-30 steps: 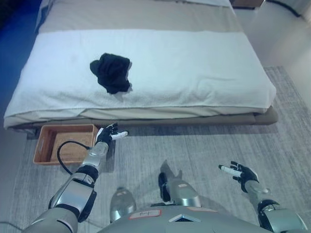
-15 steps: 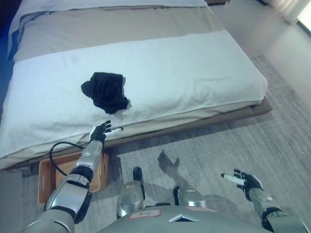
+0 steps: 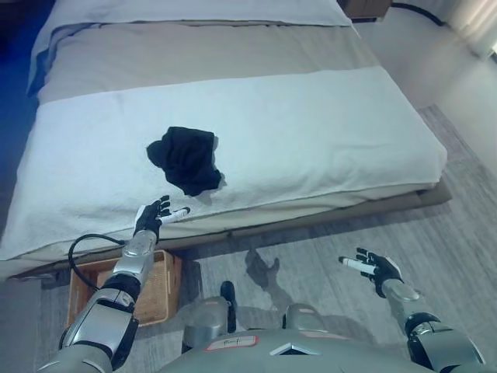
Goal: Put the clothes on the bed into the basket.
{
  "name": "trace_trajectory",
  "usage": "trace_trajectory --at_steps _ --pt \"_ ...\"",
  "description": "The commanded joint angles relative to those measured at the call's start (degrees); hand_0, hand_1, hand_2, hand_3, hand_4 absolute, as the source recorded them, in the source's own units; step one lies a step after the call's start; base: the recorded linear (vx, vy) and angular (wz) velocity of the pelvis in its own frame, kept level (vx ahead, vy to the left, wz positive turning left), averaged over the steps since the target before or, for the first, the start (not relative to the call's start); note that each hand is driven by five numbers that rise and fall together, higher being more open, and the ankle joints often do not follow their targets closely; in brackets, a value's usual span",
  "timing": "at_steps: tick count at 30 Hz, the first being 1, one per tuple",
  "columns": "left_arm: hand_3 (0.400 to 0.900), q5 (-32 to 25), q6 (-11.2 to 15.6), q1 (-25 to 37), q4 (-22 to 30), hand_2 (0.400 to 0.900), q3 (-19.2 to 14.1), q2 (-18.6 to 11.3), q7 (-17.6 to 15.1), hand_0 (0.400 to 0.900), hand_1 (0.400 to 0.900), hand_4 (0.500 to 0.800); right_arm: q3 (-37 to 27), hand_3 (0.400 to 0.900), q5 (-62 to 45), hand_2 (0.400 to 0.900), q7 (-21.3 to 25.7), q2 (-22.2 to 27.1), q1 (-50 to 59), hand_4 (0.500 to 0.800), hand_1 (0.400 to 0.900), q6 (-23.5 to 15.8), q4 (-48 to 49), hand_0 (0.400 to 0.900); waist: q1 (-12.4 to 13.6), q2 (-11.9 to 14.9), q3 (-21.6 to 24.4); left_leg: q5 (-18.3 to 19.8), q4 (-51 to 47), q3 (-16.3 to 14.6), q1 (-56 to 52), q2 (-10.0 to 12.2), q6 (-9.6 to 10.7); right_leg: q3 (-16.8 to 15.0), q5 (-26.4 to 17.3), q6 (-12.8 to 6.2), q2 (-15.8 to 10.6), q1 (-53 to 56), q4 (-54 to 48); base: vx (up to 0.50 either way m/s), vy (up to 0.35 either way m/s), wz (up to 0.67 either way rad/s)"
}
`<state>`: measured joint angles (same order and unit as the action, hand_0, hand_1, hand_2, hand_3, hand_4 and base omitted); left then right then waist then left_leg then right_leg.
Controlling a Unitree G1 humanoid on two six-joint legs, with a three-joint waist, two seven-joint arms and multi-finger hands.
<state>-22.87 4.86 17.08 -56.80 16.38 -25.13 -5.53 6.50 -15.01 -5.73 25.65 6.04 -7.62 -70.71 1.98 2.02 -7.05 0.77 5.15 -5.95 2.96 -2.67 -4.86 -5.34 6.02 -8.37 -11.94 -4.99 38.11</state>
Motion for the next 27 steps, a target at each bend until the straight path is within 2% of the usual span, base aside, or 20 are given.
trace_trajectory --at_steps 1,3,5,8,11,15,17,19,22,24,25,26,27 --pt "0.9 0.3 3.9 0.8 7.1 0.9 -3.6 -2.9 -0.2 0.9 0.9 0.8 0.0 0.9 0.4 0.9 0.5 3.7 -0.4 0.8 0.9 -1.6 1.4 0.9 -0.7 -1.4 1.1 0.8 3.4 2.8 2.7 1.1 1.2 1.5 -18.1 1.04 -3.0 -0.5 -4.4 0.2 0.106 0.22" --pt "0.9 0.7 4.0 1.1 6.5 0.9 -3.4 -2.6 -0.2 0.9 0.9 0.8 -0.3 0.9 0.3 0.9 0.3 3.9 -0.7 0.8 0.9 -1.5 1.3 0.9 -1.8 -1.8 0.8 1.4 2.1 3.6 0.8 1.2 2.0 3.7 -12.8 1.25 -3.2 -3.3 -8.8 0.22 0.018 0.32" --pt "0.9 1.0 4.1 1.9 5.3 0.9 -3.1 -2.3 -0.2 0.9 0.9 0.8 -0.8 0.9 0.1 0.9 0.3 4.1 -0.7 0.8 0.9 -1.6 0.7 0.9 -3.2 -1.1 0.0 2.7 2.2 4.7 -0.5 0.6 3.0 4.8 -11.5 0.32 -3.7 -4.8 -15.9 0.22 -0.08 0.52" --pt "0.9 1.8 4.2 2.8 3.7 0.9 -2.8 -2.1 0.0 0.9 0.9 0.8 -1.5 0.9 0.2 0.9 0.2 4.1 -1.3 0.8 0.9 -1.6 0.4 0.9 -5.4 0.6 -0.9 5.5 1.9 6.0 -4.2 -0.4 4.3 4.9 -14.5 -2.0 -3.8 -6.5 -27.9 0.28 -0.113 0.44" --pt "0.9 3.1 4.2 2.6 3.3 0.9 -3.0 -1.9 0.2 0.9 0.9 0.8 -2.2 0.9 0.5 0.9 -0.2 3.9 -2.6 0.8 0.9 -1.5 0.1 0.9 -7.2 1.9 -1.0 8.4 2.1 7.6 -7.7 -0.8 5.1 3.9 -18.4 -3.74 -3.2 -8.7 -34.1 0.3 -0.086 0.39" --pt "0.9 4.6 3.7 2.3 3.4 0.9 -2.9 -1.9 0.1 0.9 0.9 0.8 -2.3 0.9 0.5 0.9 -0.6 3.7 -3.4 0.8 0.9 -1.4 0.4 0.9 -8.1 2.9 -0.9 10.6 2.9 8.5 -9.9 -0.7 5.3 3.3 -19.7 -3.88 -1.6 -8.7 -35.0 0.2 -0.074 0.26" --pt "0.9 7.9 3.3 2.2 1.8 0.9 -2.5 -1.6 -0.4 0.9 0.9 0.8 -2.4 0.9 0.3 0.9 -0.7 3.5 -3.8 0.8 0.9 -1.6 -0.3 0.9 -8.5 3.4 0.4 11.8 1.8 9.0 -11.8 0.1 5.9 1.9 -19.8 -3.71 0.1 -7.2 -37.1 0.23 -0.129 0.22" --pt "0.9 9.3 3.1 2.2 1.0 0.9 -2.1 -1.5 -0.9 0.9 0.9 0.8 -2.0 0.9 0.6 0.9 -0.6 3.8 -3.4 0.8 0.9 -1.6 -0.4 0.9 -8.6 3.0 0.8 11.2 0.9 9.4 -12.1 1.6 6.9 2.5 -19.9 -3.48 0.9 -6.6 -37.3 0.14 -0.105 0.16" --pt "0.9 12.5 2.8 3.4 -0.2 0.9 -1.6 -2.0 -2.8 0.9 0.9 0.8 -2.0 0.9 0.2 0.9 -0.4 4.4 -3.1 0.8 0.9 -1.7 0.5 0.9 -9.3 2.7 0.9 10.5 0.1 10.0 -11.5 3.1 7.9 2.9 -19.2 -2.97 1.7 -7.5 -36.6 0.05 -0.086 0.3" --pt "0.9 16.9 2.0 6.3 -3.2 0.9 -3.0 -2.9 -9.4 0.9 0.9 0.8 -1.7 0.9 -0.4 0.9 0.2 4.5 -2.8 0.8 0.9 -2.3 1.3 0.9 -9.6 2.6 0.1 9.9 -0.5 10.4 -10.4 4.7 8.7 3.5 -18.5 -2.35 2.5 -9.3 -35.7 -0.01 -0.073 0.19" --pt "0.9 17.0 2.1 6.4 -3.3 0.9 -3.0 -2.8 -9.5 0.9 0.9 0.8 -1.7 0.9 -0.4 0.9 0.2 4.6 -2.7 0.8 0.9 -2.3 1.3 0.9 -9.6 2.5 0.1 9.9 -0.5 10.4 -10.3 4.8 8.7 3.5 -18.5 -2.32 2.5 -9.4 -35.6 -0.06 -0.071 0.16" --pt "0.9 18.6 2.2 7.5 -3.6 0.9 -4.1 -2.3 -13.0 0.9 0.9 0.8 -1.4 0.9 -0.1 0.9 0.9 4.4 -2.9 0.8 0.9 -2.6 1.8 0.9 -9.7 2.6 -0.8 9.7 -0.4 10.4 -9.1 5.5 9.2 4.2 -18.2 -2.19 2.4 -10.6 -35.2 -0.08 -0.078 0.22" --pt "0.9 19.3 2.1 8.3 -3.6 0.9 -4.4 -2.1 -15.0 0.9 0.9 0.8 -1.2 0.9 -0.1 0.9 1.4 4.4 -2.9 0.8 0.9 -2.7 2.0 0.9 -9.8 2.7 -1.4 9.5 -0.1 10.2 -8.0 5.9 9.5 4.6 -18.2 -2.15 2.1 -11.3 -34.9 -0.11 -0.094 0.4"
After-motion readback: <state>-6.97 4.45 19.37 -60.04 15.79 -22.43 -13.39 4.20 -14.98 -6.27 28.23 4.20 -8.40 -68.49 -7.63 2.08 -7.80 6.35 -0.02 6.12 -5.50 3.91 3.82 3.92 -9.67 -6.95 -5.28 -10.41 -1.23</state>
